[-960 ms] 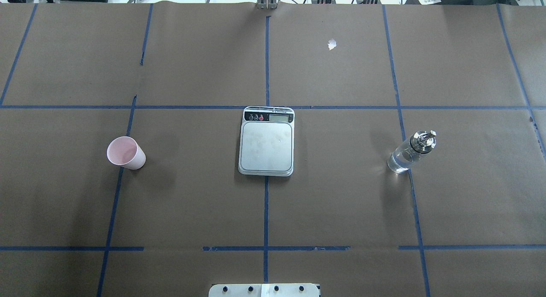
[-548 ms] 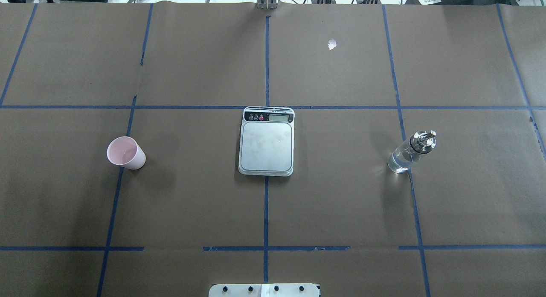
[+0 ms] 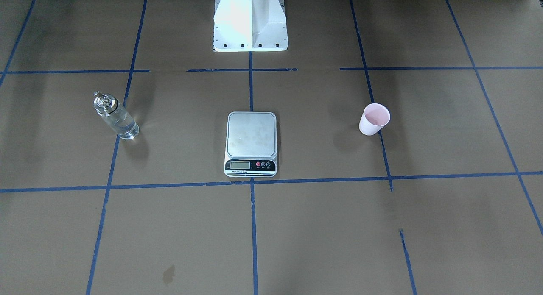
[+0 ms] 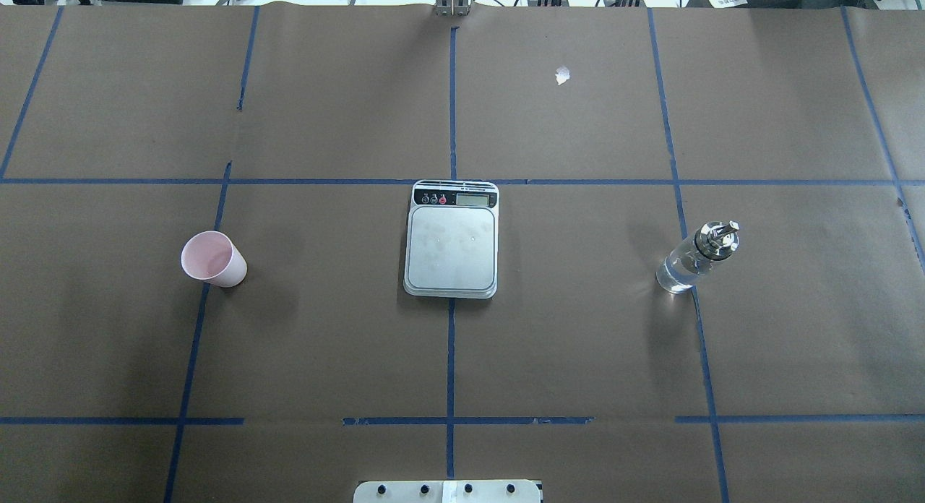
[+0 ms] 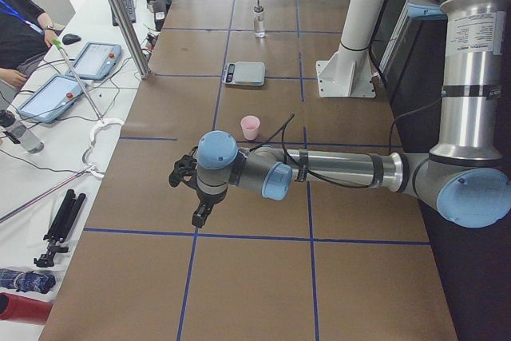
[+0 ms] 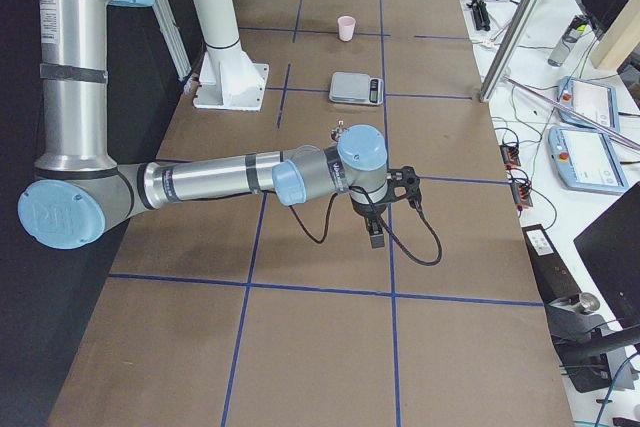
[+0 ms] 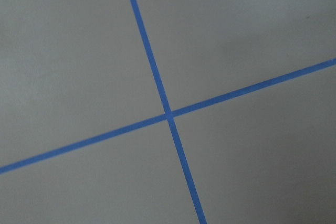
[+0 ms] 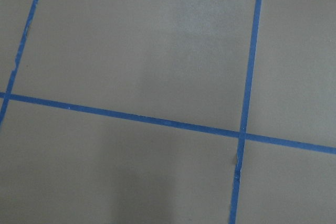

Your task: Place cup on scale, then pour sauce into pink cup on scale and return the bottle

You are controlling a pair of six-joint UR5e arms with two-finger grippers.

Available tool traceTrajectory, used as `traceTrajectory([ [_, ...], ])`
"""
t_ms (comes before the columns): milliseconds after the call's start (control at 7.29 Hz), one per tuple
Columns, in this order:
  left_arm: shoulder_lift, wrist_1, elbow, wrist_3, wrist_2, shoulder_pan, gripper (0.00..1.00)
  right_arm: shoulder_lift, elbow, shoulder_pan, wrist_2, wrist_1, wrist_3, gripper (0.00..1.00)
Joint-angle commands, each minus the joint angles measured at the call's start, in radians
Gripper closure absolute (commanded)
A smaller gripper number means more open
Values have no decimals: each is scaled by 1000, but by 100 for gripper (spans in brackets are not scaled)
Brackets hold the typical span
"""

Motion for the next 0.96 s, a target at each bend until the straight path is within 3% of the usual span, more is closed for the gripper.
traceTrajectory([
  [0,-69,-163,-16,-68,-3,-1,0,28,4,1,2,-1,-1,0],
  [548,-111,-180,-59,-285,-6,13,0,50,-4,0,2,51,13,0],
  [823,-120,-167,-66,-337,-3,89,0,48,-5,0,4,53,14,0],
])
